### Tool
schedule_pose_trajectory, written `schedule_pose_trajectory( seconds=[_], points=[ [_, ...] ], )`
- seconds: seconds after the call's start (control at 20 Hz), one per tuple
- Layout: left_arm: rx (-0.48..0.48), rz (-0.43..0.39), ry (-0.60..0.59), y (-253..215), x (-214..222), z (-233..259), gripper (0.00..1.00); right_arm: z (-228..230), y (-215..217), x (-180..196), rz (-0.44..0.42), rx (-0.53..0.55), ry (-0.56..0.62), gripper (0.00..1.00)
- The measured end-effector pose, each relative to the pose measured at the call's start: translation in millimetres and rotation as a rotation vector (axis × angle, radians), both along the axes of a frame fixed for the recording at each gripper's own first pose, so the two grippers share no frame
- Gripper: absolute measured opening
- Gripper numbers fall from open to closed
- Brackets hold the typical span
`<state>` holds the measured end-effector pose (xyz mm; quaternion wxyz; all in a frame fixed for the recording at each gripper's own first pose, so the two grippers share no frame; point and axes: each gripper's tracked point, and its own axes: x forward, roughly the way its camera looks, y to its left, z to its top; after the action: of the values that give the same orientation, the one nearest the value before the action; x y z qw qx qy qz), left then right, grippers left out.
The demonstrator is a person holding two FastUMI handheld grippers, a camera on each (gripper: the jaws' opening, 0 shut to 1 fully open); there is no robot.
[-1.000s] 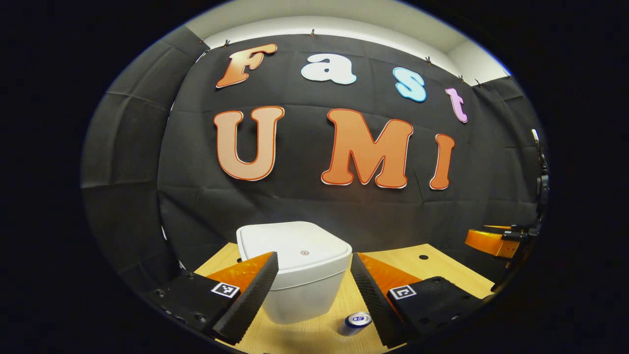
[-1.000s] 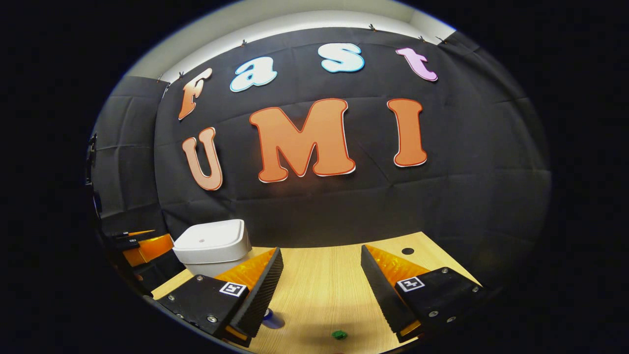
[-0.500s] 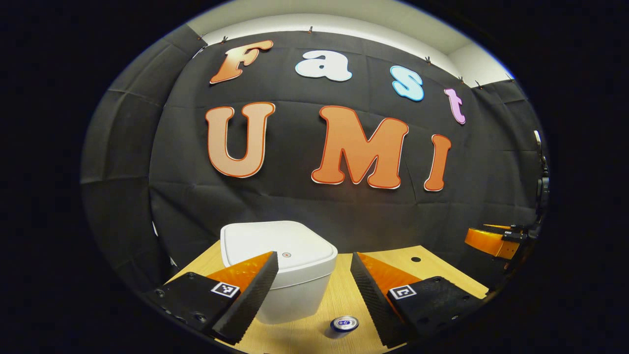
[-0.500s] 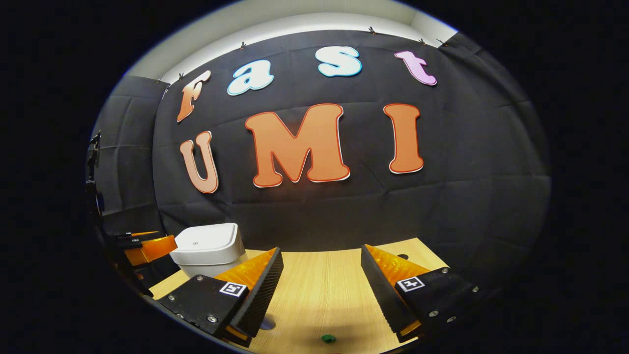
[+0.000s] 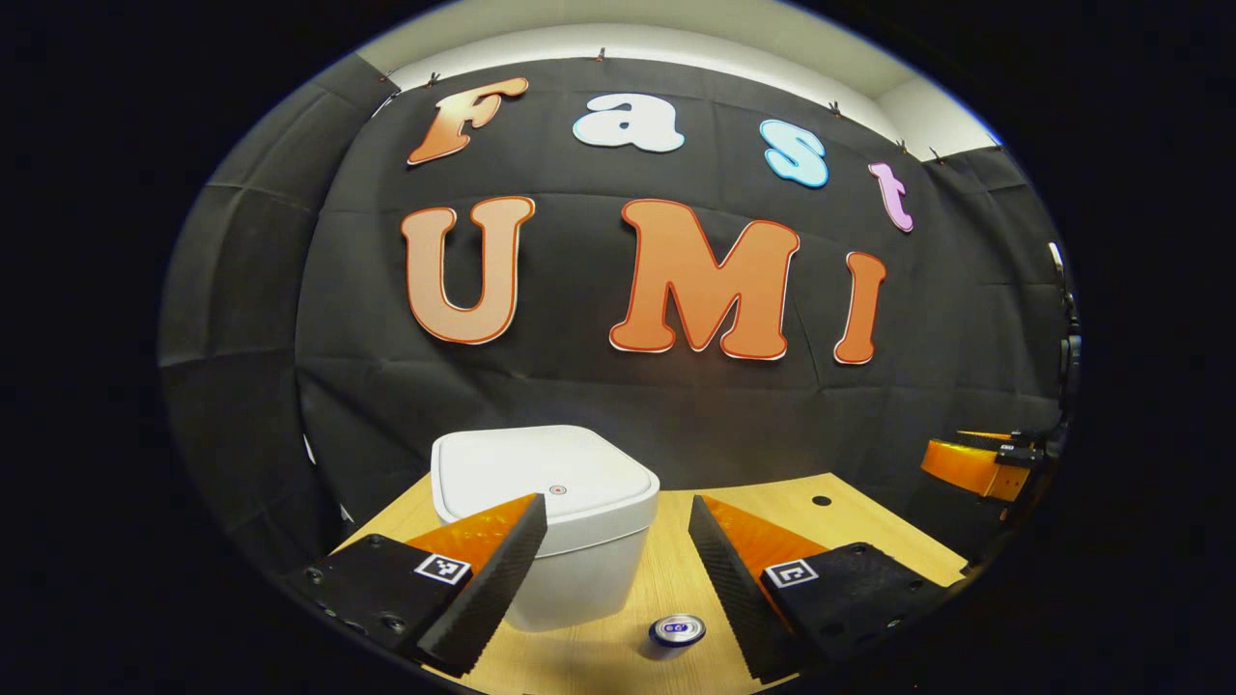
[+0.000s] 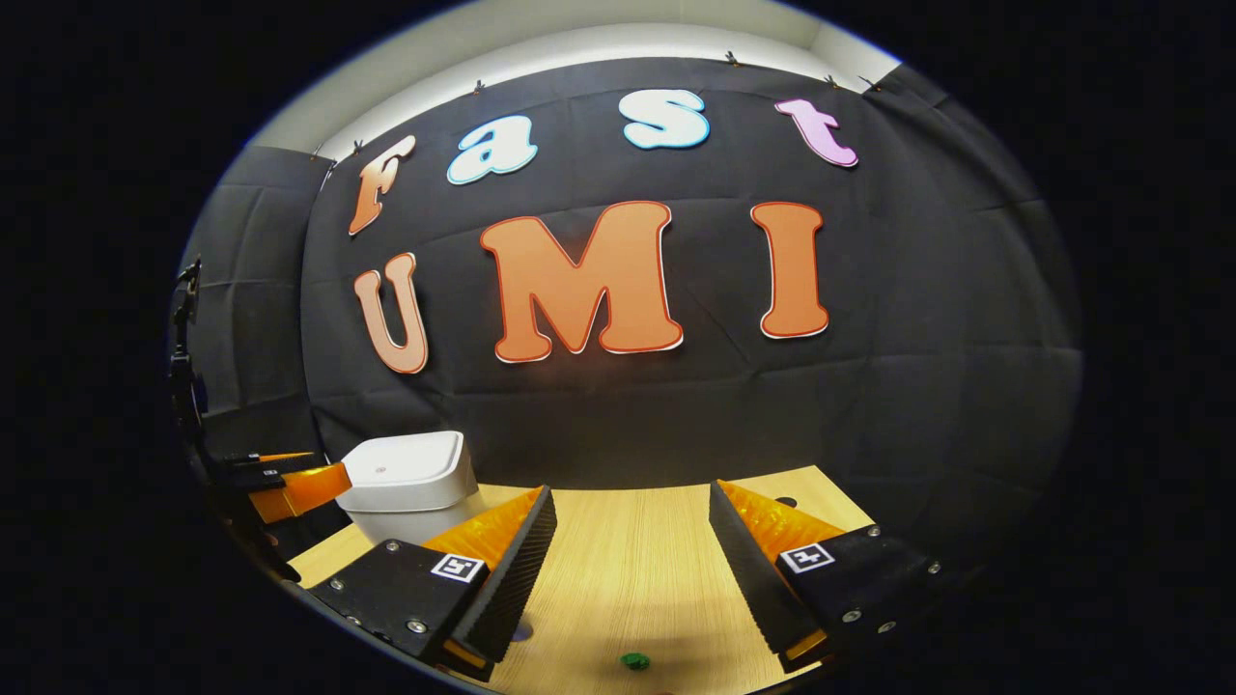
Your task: Press the lid of the desktop garbage bin to open it, pick up the crumpled paper on the desktop and throw it into the bin, then pick up the pop can on the desktop and drop it into the bin, and finally close the garbage bin lid.
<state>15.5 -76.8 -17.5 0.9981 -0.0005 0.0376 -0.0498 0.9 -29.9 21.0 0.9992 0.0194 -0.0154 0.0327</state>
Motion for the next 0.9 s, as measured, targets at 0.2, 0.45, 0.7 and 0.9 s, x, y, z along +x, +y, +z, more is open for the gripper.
schedule_pose_trajectory(
  seconds=[0.2, 0.45, 0.7, 0.9],
  points=[
    [-0.013, -0.003, 0.008, -3, -1, -1, 0.82, 2, -1, 0, 0.005, 0.013, -0.003, 0.95],
    [-0.005, 0.016, 0.01, 0, -1, 1, 0.42, 1, 0, 1, 0.012, 0.011, 0.003, 0.95],
    [-0.026, -0.011, 0.045, -2, 1, -1, 0.12, 1, -1, 4, 0.015, 0.014, 0.007, 0.95],
    [-0.015, 0.005, 0.043, 10, 8, 21, 0.0, 3, 1, 9, 0.03, 0.038, 0.017, 1.0]
  ],
)
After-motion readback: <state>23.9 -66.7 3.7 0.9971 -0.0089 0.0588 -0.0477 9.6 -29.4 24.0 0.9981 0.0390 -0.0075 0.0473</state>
